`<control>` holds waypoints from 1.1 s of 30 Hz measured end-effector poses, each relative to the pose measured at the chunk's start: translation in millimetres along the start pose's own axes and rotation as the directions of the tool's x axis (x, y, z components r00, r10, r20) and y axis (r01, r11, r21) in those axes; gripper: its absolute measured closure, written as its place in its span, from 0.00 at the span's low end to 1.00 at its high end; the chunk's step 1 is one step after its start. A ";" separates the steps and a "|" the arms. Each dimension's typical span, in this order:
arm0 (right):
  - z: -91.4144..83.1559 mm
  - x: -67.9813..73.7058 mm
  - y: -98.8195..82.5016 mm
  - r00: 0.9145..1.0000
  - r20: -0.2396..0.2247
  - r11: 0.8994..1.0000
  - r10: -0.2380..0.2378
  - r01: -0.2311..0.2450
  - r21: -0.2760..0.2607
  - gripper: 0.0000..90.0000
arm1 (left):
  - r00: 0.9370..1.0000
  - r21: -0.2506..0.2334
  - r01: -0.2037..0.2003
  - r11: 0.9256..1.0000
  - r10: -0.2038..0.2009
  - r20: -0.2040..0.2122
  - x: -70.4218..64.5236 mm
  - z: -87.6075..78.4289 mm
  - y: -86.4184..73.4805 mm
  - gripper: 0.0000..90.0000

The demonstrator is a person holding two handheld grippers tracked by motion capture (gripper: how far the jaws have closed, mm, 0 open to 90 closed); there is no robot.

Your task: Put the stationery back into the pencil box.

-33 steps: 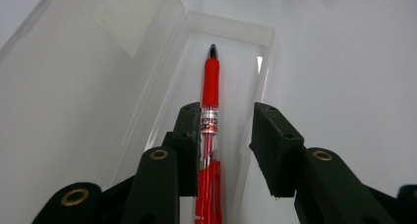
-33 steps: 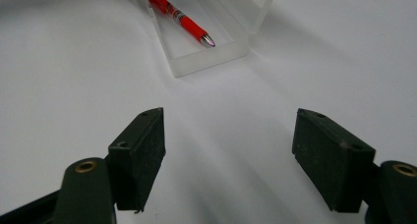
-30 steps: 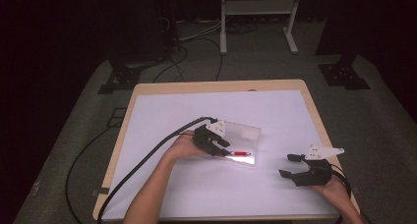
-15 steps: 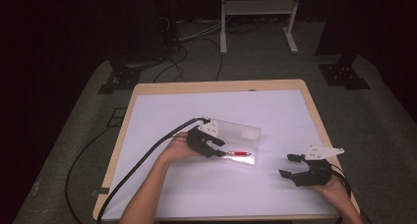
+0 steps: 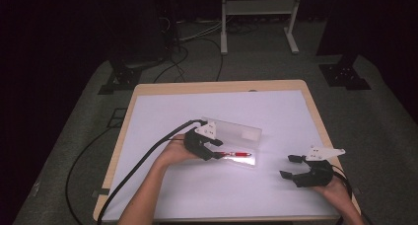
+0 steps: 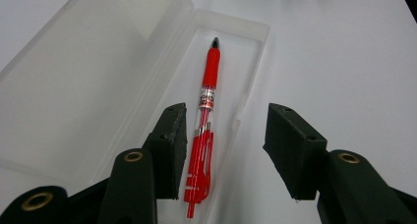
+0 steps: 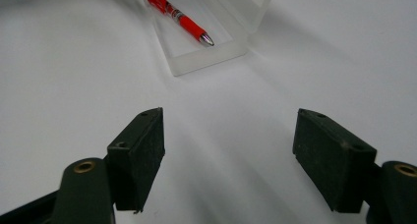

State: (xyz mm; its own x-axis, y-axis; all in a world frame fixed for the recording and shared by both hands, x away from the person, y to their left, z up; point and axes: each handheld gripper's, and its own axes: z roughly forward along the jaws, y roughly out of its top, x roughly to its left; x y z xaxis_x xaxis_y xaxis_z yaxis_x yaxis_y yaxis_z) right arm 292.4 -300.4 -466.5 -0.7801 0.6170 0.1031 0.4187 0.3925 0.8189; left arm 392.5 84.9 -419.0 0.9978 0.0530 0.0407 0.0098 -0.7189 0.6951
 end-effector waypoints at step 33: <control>2.2 1.0 -0.4 1.000 0.011 1.000 -0.002 0.001 0.016 0.28 | 0.997 -0.058 0.059 0.997 -0.062 -0.044 -17.1 -21.2 -27.1 0.42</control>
State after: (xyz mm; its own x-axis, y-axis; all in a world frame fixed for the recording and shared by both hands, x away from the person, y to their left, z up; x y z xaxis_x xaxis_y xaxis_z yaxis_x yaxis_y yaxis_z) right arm 292.6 -298.4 -467.9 -0.7756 0.6240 0.0955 0.4251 0.4043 0.8098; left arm 373.7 118.1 -423.3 0.9913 0.1281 0.0294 0.0651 -0.6734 0.7364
